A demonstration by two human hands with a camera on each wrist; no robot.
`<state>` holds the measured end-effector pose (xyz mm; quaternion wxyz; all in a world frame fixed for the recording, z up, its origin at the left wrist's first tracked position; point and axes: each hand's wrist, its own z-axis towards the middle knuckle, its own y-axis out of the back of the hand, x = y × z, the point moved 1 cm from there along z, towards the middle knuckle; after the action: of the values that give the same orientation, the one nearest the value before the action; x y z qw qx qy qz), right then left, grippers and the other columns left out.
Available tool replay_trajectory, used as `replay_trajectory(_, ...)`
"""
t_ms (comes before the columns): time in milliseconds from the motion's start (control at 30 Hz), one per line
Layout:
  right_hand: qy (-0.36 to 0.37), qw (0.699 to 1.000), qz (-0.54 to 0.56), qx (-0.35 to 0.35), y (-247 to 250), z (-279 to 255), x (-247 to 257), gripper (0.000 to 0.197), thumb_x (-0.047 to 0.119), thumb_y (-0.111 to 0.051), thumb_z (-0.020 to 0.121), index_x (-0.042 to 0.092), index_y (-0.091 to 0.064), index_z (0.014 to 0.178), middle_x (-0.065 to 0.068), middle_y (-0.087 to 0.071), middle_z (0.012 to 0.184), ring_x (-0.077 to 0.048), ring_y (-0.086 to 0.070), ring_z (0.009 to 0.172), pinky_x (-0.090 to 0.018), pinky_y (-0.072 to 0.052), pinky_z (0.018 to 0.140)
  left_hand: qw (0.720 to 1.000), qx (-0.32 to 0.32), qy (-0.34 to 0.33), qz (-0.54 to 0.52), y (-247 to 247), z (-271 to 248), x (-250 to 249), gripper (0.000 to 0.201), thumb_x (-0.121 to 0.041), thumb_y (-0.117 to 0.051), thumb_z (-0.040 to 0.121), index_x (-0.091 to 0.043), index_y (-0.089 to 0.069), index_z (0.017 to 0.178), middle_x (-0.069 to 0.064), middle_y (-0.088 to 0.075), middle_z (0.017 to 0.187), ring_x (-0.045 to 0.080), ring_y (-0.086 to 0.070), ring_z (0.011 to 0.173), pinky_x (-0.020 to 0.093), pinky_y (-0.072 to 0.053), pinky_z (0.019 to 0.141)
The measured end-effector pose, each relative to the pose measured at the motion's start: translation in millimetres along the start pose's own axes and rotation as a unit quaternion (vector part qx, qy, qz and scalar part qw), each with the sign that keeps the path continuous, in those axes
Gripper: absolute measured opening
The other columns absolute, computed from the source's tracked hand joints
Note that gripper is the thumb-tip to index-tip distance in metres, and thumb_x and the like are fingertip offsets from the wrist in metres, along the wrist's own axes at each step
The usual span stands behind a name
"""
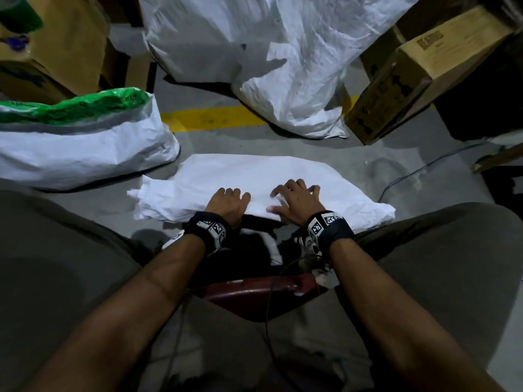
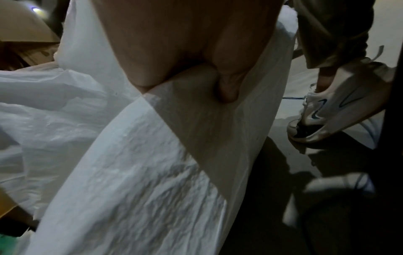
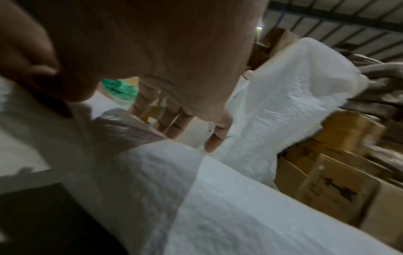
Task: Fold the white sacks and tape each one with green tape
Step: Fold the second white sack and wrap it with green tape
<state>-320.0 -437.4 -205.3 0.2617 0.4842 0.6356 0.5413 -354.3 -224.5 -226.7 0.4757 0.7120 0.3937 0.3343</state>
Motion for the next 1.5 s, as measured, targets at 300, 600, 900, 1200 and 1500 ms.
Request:
replay_trajectory(300,0.026,0.995,-0.093,0.001,-16,-4,25,0.044,0.011,-0.054,0.091,0.025,-0.056,0.133,-0.003,-0.066,0.121,-0.031,-0.064,0.109,-0.043,-0.043,0.088,0.971,0.046,0.107,-0.209,21,-8,27,0.077,-0.084,-0.053,0.073,-0.035,-0.056,0.133,-0.002,-0.058,0.125,0.021,-0.045,0.125,0.04,-0.019,0.104)
replay_trajectory(600,-0.028,0.997,-0.018,-0.063,9,3,8,0.036,0.019,-0.07,0.081,0.031,-0.069,0.114,-0.001,-0.072,0.098,-0.034,-0.069,0.092,-0.04,-0.044,0.078,0.493,-0.167,0.596,-0.611,-35,-99,164,0.044,-0.049,-0.061,0.091,-0.011,-0.07,0.112,0.014,-0.076,0.1,0.012,-0.071,0.084,0.022,-0.052,0.075)
replay_trajectory(900,-0.075,0.992,-0.017,-0.102,25,10,-6,0.032,0.014,-0.066,0.079,0.029,-0.071,0.107,-0.004,-0.073,0.096,-0.034,-0.068,0.094,-0.042,-0.041,0.082,0.56,-0.192,0.6,-0.538,-69,-97,143,0.037,-0.043,-0.057,0.088,-0.01,-0.058,0.105,0.018,-0.069,0.107,0.035,-0.063,0.108,0.042,-0.047,0.099)
replay_trajectory(1200,-0.183,0.975,-0.001,-0.13,49,-1,-52,0.043,0.011,-0.067,0.08,0.021,-0.07,0.122,-0.016,-0.071,0.116,-0.038,-0.065,0.11,-0.044,-0.042,0.096,0.44,-0.222,0.697,-0.521,-79,-158,211,0.036,-0.035,-0.033,0.103,-0.033,-0.017,0.071,-0.004,-0.054,0.102,0.007,-0.055,0.083,0.031,-0.05,0.08)
replay_trajectory(1500,-0.168,0.982,-0.038,-0.073,56,4,-46,0.034,0.018,-0.066,0.083,0.03,-0.068,0.115,-0.012,-0.072,0.108,-0.037,-0.064,0.107,-0.046,-0.04,0.094,0.536,-0.236,0.517,-0.624,-49,-104,185,0.027,-0.013,-0.063,0.083,-0.006,-0.073,0.107,0.003,-0.073,0.095,0.025,-0.069,0.093,0.039,-0.054,0.093)
